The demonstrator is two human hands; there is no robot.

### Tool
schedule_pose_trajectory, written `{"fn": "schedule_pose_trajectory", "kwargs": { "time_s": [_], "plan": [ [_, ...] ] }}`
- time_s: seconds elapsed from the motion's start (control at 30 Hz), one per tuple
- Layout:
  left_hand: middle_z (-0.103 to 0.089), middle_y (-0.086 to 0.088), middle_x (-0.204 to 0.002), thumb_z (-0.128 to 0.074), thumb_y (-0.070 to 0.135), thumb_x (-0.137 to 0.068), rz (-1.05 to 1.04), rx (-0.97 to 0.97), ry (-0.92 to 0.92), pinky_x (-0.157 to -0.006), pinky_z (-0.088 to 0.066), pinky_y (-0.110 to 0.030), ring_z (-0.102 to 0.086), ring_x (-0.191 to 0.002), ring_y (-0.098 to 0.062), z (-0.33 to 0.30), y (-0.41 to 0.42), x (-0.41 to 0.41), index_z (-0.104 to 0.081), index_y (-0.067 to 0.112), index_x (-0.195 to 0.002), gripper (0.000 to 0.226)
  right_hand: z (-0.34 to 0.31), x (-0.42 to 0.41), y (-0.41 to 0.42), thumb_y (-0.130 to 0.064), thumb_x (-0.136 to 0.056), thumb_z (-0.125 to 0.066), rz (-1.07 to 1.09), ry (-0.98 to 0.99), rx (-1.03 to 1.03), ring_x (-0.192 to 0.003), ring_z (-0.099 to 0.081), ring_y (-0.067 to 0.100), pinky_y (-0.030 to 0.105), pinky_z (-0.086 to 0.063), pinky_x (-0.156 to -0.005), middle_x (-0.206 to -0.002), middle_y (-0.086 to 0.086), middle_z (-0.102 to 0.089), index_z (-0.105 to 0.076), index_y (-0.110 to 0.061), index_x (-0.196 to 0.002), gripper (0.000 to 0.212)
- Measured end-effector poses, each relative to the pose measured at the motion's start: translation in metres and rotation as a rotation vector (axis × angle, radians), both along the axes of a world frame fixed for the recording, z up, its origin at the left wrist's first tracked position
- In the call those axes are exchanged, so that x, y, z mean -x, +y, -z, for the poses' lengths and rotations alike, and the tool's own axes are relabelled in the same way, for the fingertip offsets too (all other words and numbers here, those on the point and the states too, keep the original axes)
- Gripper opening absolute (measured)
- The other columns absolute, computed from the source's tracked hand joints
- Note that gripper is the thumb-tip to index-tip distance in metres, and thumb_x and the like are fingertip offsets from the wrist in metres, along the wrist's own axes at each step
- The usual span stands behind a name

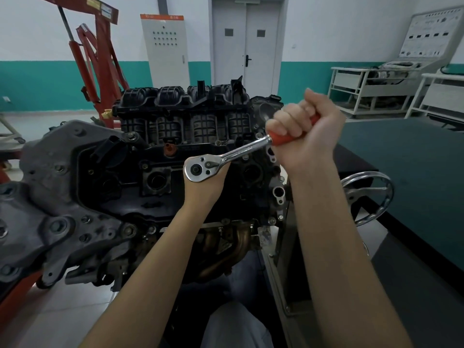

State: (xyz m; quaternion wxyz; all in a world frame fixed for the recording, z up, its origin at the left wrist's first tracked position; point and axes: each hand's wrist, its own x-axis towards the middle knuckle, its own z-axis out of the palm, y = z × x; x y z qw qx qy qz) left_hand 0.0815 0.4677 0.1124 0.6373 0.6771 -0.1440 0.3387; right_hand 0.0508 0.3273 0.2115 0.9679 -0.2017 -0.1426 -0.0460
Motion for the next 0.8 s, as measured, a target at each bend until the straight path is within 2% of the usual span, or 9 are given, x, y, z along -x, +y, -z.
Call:
{"fn": "schedule_pose_trajectory", "kwargs": {
  "time_s": [0.07,0.13,0.23,0.37,0.5,0.57,0.67,0.73,0.8],
  "plan": [
    [-0.033,0.018,-0.04,-0.058,0.032,-0.072,0.012,0.021,0.005,-0.043,-0.023,-0.008,-0.029,-0.037,-0.001,-0.002,-0.001,0.001,-0.04,0.035,-0.04,0.036,-0.005,-0.004,0.002,-0.011,-0.092,-0.043,-0.019,0.008,0.005,-0.033,-0.024,0.008,0.017,-0.027,-0.038,-0.039,-0.006,-0.029,-0.035,-0.017,-0.051,0.042],
    [-0.034,0.018,-0.04,-0.062,0.022,-0.078,-0.015,0.017,0.01,-0.044,-0.024,-0.009,-0.03,-0.039,-0.001,0.001,0.001,-0.001,-0.038,0.031,-0.041,0.044,0.002,0.004,0.003,-0.011,-0.092,-0.042,0.022,0.005,-0.042,-0.034,-0.023,0.008,0.017,-0.026,-0.039,-0.039,-0.007,-0.028,-0.035,-0.018,-0.05,0.043],
    [-0.028,0.016,-0.04,-0.061,0.006,-0.086,-0.069,0.037,0.02,-0.042,-0.023,-0.011,-0.027,-0.038,-0.001,0.003,0.002,-0.002,-0.025,0.025,-0.049,0.055,0.037,0.035,0.011,-0.014,-0.087,-0.044,0.16,0.004,-0.185,-0.036,-0.023,0.009,0.019,-0.029,-0.041,-0.039,-0.008,-0.026,-0.034,-0.021,-0.047,0.042],
    [-0.025,0.017,-0.04,-0.059,0.001,-0.087,-0.038,0.08,0.017,-0.042,-0.023,-0.014,-0.023,-0.038,-0.002,0.001,0.0,0.001,-0.022,0.02,-0.049,0.056,0.075,0.067,0.025,-0.018,-0.08,-0.045,0.239,0.008,-0.33,-0.039,-0.027,0.011,0.023,-0.038,-0.045,-0.042,-0.006,-0.026,-0.034,-0.021,-0.048,0.034],
    [-0.026,0.015,-0.037,-0.058,-0.002,-0.088,-0.061,0.033,0.04,-0.041,-0.021,-0.011,-0.024,-0.035,-0.003,-0.001,0.001,-0.002,-0.023,0.02,-0.048,0.057,0.055,0.049,0.013,-0.017,-0.078,-0.045,0.201,-0.022,-0.248,-0.036,-0.024,0.01,0.021,-0.032,-0.042,-0.039,-0.007,-0.024,-0.033,-0.021,-0.046,0.034],
    [-0.029,0.016,-0.037,-0.058,-0.001,-0.088,-0.064,0.02,0.035,-0.041,-0.022,-0.008,-0.027,-0.035,-0.002,0.001,0.003,-0.004,-0.026,0.026,-0.044,0.06,0.032,0.032,0.006,-0.015,-0.077,-0.046,0.139,-0.019,-0.149,-0.035,-0.022,0.009,0.019,-0.029,-0.041,-0.038,-0.007,-0.025,-0.033,-0.02,-0.046,0.035],
    [-0.036,0.018,-0.04,-0.061,0.014,-0.08,-0.024,0.012,0.022,-0.044,-0.025,-0.008,-0.031,-0.038,-0.001,0.001,0.002,-0.003,-0.039,0.03,-0.04,0.048,0.001,0.01,0.002,-0.011,-0.086,-0.044,0.036,0.008,-0.004,-0.033,-0.023,0.009,0.017,-0.027,-0.039,-0.038,-0.007,-0.027,-0.034,-0.018,-0.049,0.039],
    [-0.035,0.018,-0.041,-0.057,0.024,-0.073,-0.001,0.024,0.025,-0.043,-0.025,-0.01,-0.03,-0.039,-0.001,-0.002,0.001,0.0,-0.04,0.033,-0.04,0.039,-0.007,0.004,0.003,-0.012,-0.09,-0.043,-0.009,0.016,0.018,-0.033,-0.023,0.009,0.018,-0.028,-0.038,-0.039,-0.006,-0.028,-0.034,-0.017,-0.051,0.04],
    [-0.035,0.017,-0.041,-0.06,0.018,-0.076,0.016,0.026,0.019,-0.044,-0.025,-0.01,-0.03,-0.039,-0.002,-0.002,0.003,0.0,-0.039,0.033,-0.039,0.044,-0.004,0.006,0.003,-0.012,-0.09,-0.042,-0.007,0.018,0.002,-0.034,-0.023,0.009,0.018,-0.028,-0.038,-0.039,-0.006,-0.028,-0.034,-0.017,-0.052,0.039]
  ]
}}
